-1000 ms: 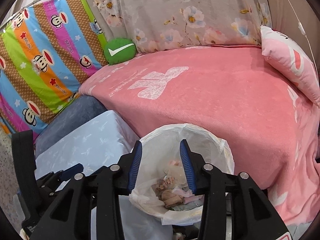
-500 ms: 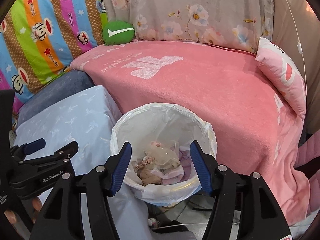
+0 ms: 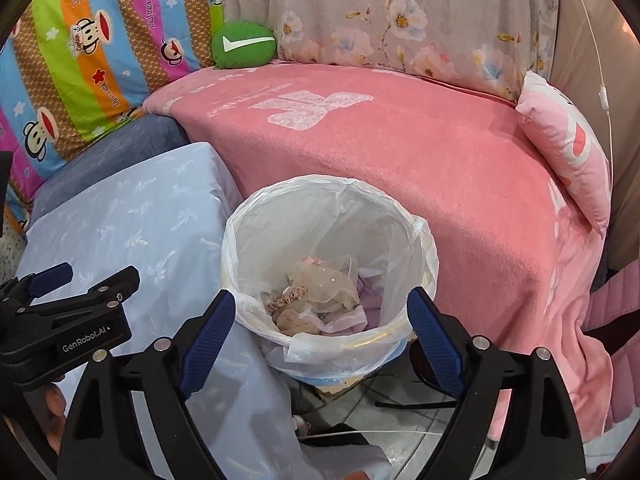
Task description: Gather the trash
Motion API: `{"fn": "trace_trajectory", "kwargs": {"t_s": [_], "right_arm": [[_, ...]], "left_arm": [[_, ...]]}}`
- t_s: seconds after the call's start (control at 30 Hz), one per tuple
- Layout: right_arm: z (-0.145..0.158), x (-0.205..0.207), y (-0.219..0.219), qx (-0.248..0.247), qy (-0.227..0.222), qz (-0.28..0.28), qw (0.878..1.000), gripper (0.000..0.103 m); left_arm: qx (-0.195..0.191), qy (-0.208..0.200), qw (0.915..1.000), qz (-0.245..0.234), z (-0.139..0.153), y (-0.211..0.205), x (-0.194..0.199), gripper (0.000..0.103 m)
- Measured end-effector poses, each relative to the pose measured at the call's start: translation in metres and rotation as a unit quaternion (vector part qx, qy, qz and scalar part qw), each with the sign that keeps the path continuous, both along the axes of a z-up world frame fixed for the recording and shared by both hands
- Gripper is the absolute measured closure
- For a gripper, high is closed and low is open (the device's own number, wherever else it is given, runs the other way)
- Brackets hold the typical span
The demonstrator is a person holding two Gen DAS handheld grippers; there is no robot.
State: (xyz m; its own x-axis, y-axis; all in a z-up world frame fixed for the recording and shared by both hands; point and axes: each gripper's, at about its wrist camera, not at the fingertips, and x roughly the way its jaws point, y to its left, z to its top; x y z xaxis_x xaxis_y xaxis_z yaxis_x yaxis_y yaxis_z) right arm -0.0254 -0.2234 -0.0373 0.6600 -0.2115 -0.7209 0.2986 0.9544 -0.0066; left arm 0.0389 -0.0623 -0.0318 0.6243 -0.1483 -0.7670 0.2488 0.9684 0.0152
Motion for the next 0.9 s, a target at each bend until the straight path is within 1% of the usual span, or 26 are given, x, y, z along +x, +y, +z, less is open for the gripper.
{"fn": "trace_trajectory", "kwargs": {"t_s": [0.2, 0.23, 0.3, 0.5, 0.6, 0.7, 0.9], "right_arm": [[-0.007, 0.000, 0.003, -0.005, 0.004, -0.001, 1.000, 0.015], [-0.008, 0.000, 0.004, -0.007, 0.005, 0.001, 1.000, 0.014], [-0.011, 0.000, 0.005, -0.008, 0.007, 0.003, 1.000, 0.006], [-0.015, 0.001, 0.005, -0.010, 0.009, -0.004, 1.000, 0.006], [-0.015, 0.001, 0.004, -0.013, 0.011, -0.007, 1.000, 0.006], [-0.015, 0.000, 0.004, -0.014, 0.013, -0.007, 1.000, 0.006], [-0.014, -0.001, 0.003, -0.015, 0.012, -0.006, 1.000, 0.006]], "left_arm": [[-0.001, 0.002, 1.0000, 0.008, -0.004, 0.004, -0.004, 0.014], [-0.001, 0.003, 1.0000, 0.009, -0.005, 0.005, -0.004, 0.014], [-0.001, 0.005, 0.9999, 0.012, -0.008, 0.006, -0.005, 0.014], [0.003, 0.008, 0.9999, 0.012, -0.013, 0.004, -0.006, 0.014], [-0.001, 0.011, 0.9998, 0.014, -0.014, 0.003, -0.006, 0.014], [-0.002, 0.013, 0.9998, 0.017, -0.013, 0.002, -0.007, 0.009], [0.001, 0.013, 0.9998, 0.017, -0.014, -0.002, -0.008, 0.008]]}}
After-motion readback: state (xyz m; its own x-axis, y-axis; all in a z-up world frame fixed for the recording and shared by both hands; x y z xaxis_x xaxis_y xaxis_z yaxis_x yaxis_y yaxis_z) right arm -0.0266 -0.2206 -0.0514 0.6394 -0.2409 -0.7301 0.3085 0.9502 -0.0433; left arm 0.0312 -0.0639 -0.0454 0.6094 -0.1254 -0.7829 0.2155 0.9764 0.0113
